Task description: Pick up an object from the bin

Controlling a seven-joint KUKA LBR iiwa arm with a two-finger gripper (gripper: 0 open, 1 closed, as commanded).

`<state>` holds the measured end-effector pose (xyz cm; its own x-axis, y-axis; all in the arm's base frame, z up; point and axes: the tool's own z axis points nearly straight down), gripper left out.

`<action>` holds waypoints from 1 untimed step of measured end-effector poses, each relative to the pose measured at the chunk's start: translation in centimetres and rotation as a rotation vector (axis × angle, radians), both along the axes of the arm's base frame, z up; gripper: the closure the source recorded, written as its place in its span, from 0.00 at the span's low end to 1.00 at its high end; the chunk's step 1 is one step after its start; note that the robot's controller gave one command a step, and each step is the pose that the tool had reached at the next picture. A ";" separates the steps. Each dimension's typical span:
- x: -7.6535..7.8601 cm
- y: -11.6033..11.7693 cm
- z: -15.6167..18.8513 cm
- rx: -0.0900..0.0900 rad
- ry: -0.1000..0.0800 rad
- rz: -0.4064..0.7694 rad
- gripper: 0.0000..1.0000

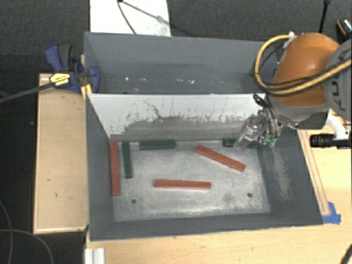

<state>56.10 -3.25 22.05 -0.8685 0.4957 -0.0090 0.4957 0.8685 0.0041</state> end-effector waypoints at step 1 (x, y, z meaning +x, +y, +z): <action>-0.1 0.1 -0.5 0.000 0.008 0.003 0.00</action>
Offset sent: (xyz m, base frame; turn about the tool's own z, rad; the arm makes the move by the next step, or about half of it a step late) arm 0.0000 0.0000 0.0000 0.0000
